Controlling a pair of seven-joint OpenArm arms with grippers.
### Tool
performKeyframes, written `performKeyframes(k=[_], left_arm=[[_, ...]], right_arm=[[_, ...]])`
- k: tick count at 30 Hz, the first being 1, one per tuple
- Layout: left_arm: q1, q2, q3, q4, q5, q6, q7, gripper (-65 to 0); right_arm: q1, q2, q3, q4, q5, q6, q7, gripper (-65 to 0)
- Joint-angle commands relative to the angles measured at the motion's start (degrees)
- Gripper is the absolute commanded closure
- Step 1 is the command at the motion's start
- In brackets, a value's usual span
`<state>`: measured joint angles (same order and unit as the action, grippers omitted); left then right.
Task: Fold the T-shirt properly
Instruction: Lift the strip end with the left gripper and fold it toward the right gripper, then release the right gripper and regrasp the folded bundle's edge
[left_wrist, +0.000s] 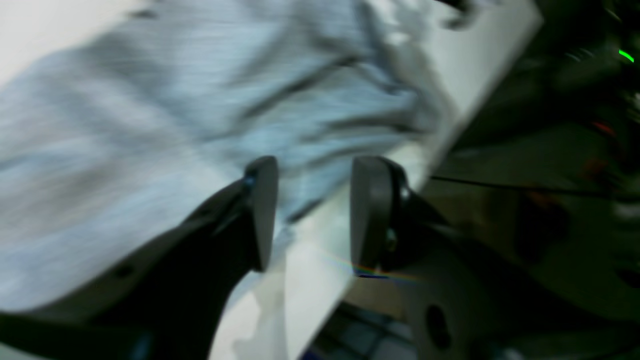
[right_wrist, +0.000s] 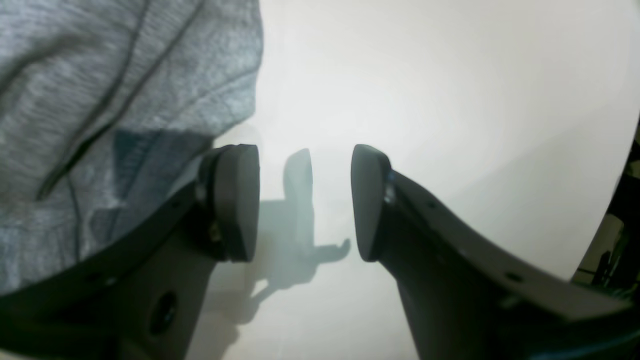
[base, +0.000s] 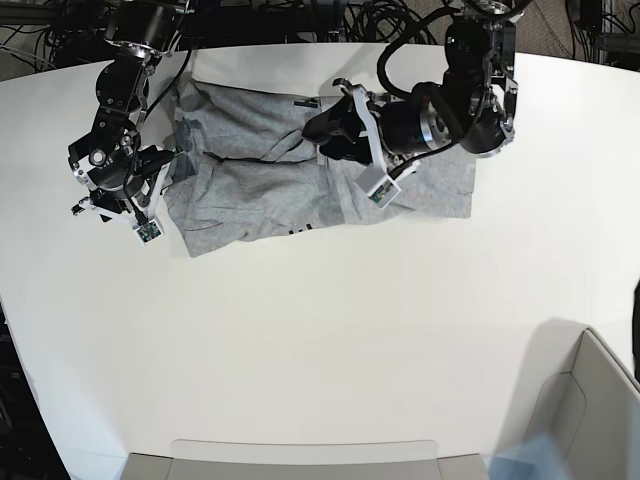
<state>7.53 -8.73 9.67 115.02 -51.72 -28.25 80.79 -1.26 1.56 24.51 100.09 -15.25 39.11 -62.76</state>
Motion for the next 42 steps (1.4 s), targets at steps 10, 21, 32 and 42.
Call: performKeyframes(k=[10, 21, 32, 42], left_arm=[[-1.0, -0.4, -16.2, -3.2, 3.1, 0.4, -1.6, -1.0], [-4.8, -0.3, -15.2, -18.6, 15.9, 0.2, -6.6, -0.6], [-10.7, -0.3, -12.4, -27.4, 20.3, 0.3, -6.9, -0.4], [-10.2, -0.2, -12.3, -27.5, 21.0, 0.3, -6.9, -0.4]], right_arm=[[0.7, 0.5, 0.1, 0.9, 0.0, 0.9, 0.6, -29.3], [1.0, 0.2, 0.7, 1.3, 1.4, 0.9, 0.6, -29.3], [-3.0, 1.3, 11.0, 7.6, 33.1, 0.9, -5.7, -29.3], [-7.9, 0.9, 27.6, 4.8, 56.0, 0.9, -14.9, -29.3]])
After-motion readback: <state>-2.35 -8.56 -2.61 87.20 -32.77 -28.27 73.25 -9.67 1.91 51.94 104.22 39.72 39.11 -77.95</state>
